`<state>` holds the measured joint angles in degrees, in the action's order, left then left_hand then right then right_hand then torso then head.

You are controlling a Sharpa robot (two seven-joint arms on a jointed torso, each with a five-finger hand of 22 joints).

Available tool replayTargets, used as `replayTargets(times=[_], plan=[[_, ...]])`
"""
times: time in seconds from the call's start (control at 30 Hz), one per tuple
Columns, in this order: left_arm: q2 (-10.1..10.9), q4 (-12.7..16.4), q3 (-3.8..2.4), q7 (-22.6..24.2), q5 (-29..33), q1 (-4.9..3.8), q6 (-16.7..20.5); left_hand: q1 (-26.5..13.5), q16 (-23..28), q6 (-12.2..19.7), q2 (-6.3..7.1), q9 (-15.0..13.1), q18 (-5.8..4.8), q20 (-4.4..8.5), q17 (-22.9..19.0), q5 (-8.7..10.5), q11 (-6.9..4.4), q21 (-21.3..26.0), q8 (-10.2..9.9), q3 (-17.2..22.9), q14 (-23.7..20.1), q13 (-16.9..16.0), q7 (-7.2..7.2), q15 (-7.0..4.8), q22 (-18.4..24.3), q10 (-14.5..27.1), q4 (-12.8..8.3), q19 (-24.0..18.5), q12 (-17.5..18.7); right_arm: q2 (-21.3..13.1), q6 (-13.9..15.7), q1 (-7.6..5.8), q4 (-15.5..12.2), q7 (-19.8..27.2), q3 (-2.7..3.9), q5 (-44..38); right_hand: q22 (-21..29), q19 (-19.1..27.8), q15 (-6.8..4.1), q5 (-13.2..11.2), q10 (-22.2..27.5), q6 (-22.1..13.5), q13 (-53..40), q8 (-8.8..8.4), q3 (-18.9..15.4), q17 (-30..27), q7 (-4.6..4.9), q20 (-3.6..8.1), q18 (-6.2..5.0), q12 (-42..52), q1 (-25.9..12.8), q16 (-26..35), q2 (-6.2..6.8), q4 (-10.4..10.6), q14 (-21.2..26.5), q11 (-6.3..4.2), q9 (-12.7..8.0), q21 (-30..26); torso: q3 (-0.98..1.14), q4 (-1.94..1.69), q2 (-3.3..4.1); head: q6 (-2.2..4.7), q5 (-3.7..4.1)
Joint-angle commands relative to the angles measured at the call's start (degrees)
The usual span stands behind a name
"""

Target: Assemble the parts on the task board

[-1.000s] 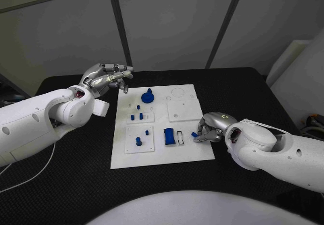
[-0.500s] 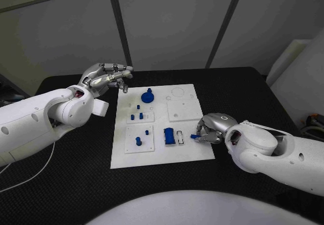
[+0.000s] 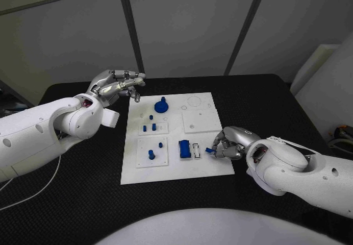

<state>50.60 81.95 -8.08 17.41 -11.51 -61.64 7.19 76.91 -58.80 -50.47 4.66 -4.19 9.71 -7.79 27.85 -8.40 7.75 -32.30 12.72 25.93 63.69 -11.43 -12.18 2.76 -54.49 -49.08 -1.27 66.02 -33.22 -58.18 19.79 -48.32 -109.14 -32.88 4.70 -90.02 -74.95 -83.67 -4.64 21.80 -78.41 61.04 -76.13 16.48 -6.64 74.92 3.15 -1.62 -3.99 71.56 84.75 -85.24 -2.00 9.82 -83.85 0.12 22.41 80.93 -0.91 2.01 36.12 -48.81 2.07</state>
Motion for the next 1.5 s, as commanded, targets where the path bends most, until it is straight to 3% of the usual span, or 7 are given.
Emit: replayTargets(times=[0.03,0.33,0.53,0.63,0.77,1.23,1.5], plan=[[0.0,0.1,-0.04,0.5,-0.1,-0.10,-0.1,-0.3,-0.3,0.5,-0.26,-0.1,0.74,-0.35,-0.1,-0.04,-0.04,0.1,0.2,-0.2,-0.3,0.1,0.03,0.06,0.1,0.3,0.2,-0.1,-0.2,0.5,4.1,-0.12,-0.2,-0.3,0.04,5.1,-1.1,-0.2,-0.34,-0.3,-1.9,0.7,2.9,0.24,0.2,8.0,-0.25,0.19,0.93,0.3,1.0,-0.3,-1.69,0.2,-4.7,-1.49,0.2,0.3,0.01,0.06,0.03,0.01,-0.06],[-0.2,0.0,-0.04,0.4,-0.1,-0.11,-0.2,-0.3,-0.3,0.5,-0.26,-0.1,0.74,-0.35,-0.1,-0.04,-0.04,0.1,0.2,-0.2,-0.3,0.1,0.03,0.06,0.1,0.3,0.2,-0.1,-0.2,3.1,4.6,-0.40,1.2,-0.2,0.06,6.8,-1.3,-0.3,-0.36,-0.6,-2.1,0.8,2.6,0.21,1.0,8.2,-0.26,0.24,0.97,0.5,-1.2,-0.4,-1.14,1.9,-4.8,-1.50,0.6,0.4,0.03,0.01,0.01,0.11,-0.28],[-0.4,0.0,-0.04,0.5,-0.1,-0.11,-0.3,-0.3,-0.3,0.5,-0.26,-0.1,0.74,-0.35,-0.1,-0.04,-0.04,0.1,0.2,-0.2,-0.3,0.1,0.03,0.06,0.1,0.3,0.2,-0.1,-0.2,4.9,2.4,-0.57,2.6,-0.3,0.07,7.1,-1.6,-0.4,-0.31,0.0,-2.4,1.3,2.3,0.43,0.8,8.4,-0.29,0.20,1.03,0.7,-5.1,-0.6,-0.58,5.0,-4.8,-1.48,1.2,0.6,-0.01,0.01,0.05,0.18,-0.32],[-0.4,-0.1,-0.04,0.4,-0.1,-0.11,-0.3,-0.3,-0.3,0.5,-0.26,-0.1,0.74,-0.35,-0.1,-0.04,-0.04,0.1,0.2,-0.2,-0.3,0.1,0.03,0.06,0.1,0.3,0.2,-0.1,-0.2,5.8,1.8,-0.61,3.2,-0.4,0.08,7.1,-1.7,-0.4,-0.42,4.2,-2.6,1.7,2.1,0.73,0.7,8.5,-0.46,0.27,1.04,0.8,-7.0,-0.6,-0.01,6.5,-4.8,-1.63,1.7,0.7,0.08,0.08,0.06,0.21,-0.39],[-0.5,0.0,-0.04,0.4,-0.1,-0.11,-0.3,-0.3,-0.3,0.5,-0.26,-0.1,0.74,-0.35,-0.1,-0.04,-0.04,0.1,0.2,-0.2,-0.3,0.1,0.03,0.06,0.1,0.3,0.2,-0.1,-0.2,6.6,1.1,-0.64,3.8,-0.4,0.09,7.0,-1.8,-0.4,-0.46,5.9,-2.6,1.9,2.0,0.94,0.5,8.5,-0.53,0.31,1.05,0.8,-8.0,-0.6,0.03,6.7,-4.8,-1.66,2.1,0.7,0.01,0.03,0.05,0.22,-0.32],[-0.6,-0.2,-0.04,0.4,-0.1,-0.11,-0.5,-0.3,-0.3,0.5,-0.26,-0.1,0.74,-0.35,-0.1,-0.04,-0.04,0.1,0.2,-0.2,-0.3,0.1,0.03,0.06,0.1,0.3,0.2,-0.1,-0.2,8.3,-2.4,-0.77,5.2,-0.7,0.11,6.9,-1.9,-0.5,-0.50,6.0,-2.7,2.0,1.8,1.20,0.2,8.6,-0.65,0.34,1.07,0.9,-8.8,-0.7,0.24,6.6,-4.8,-1.73,2.5,0.8,0.05,0.15,0.01,0.10,-0.56],[-0.7,-0.2,-0.04,0.3,-0.1,-0.11,-0.5,-0.3,-0.3,0.5,-0.26,-0.1,0.74,-0.35,-0.1,-0.04,-0.04,0.1,0.2,-0.2,-0.3,0.1,0.03,0.06,0.1,0.3,0.2,-0.1,-0.2,8.5,-2.6,-0.77,5.4,-0.8,0.11,6.9,-1.8,-0.4,-0.36,3.4,-2.7,2.0,1.8,1.46,-1.7,8.4,-0.41,0.26,1.05,0.8,-12.4,-0.5,0.86,6.8,-4.8,-1.53,3.1,0.7,0.07,0.08,0.02,0.16,-0.46]])
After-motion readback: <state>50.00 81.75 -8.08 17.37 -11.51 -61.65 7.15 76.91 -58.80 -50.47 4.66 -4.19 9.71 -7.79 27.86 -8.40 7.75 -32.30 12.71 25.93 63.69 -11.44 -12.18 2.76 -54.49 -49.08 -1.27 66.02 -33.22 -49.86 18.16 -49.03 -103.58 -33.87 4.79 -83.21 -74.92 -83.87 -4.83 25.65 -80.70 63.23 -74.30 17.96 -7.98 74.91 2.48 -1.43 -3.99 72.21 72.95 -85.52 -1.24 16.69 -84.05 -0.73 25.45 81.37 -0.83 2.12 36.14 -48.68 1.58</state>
